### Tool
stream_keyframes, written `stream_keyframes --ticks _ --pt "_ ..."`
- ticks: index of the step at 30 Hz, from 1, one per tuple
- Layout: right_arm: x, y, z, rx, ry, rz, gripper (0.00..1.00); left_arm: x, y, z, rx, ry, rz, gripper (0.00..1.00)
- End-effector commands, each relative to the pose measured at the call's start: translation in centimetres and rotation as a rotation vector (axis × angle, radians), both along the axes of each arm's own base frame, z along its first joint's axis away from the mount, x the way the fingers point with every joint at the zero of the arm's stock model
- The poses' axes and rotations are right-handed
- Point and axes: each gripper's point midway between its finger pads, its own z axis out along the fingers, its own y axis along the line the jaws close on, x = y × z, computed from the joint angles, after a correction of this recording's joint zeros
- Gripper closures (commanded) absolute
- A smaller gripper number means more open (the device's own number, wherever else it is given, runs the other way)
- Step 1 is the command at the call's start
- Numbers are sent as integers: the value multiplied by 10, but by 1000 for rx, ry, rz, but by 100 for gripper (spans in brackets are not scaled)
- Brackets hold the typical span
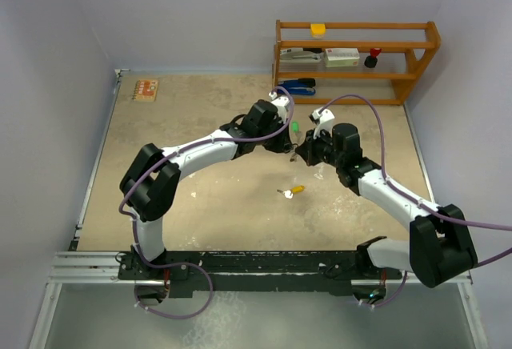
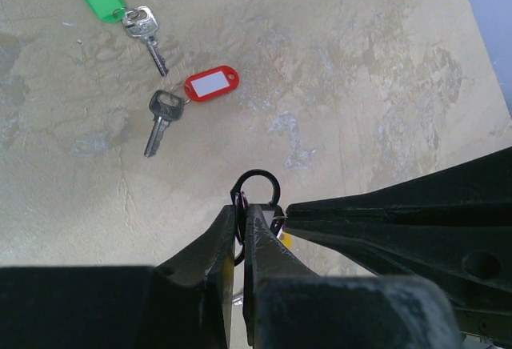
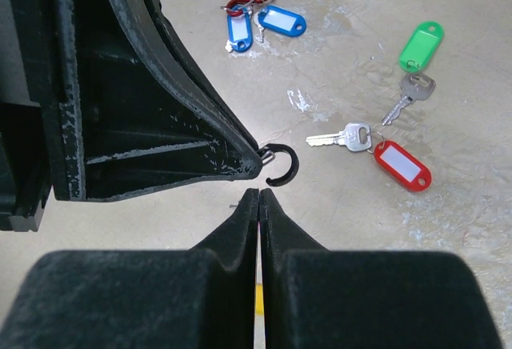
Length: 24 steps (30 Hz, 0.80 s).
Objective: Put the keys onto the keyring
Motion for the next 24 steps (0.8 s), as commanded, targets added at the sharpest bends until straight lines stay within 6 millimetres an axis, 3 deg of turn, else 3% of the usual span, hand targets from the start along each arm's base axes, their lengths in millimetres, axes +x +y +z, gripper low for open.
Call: stream_keyframes --ticks 1,24 --pt "18 8 33 28 -104 6 100 5 -12 20 -35 -51 -36 100" --pt "21 6 27 11 -95 -7 100 3 -13 25 -34 -58 -40 100"
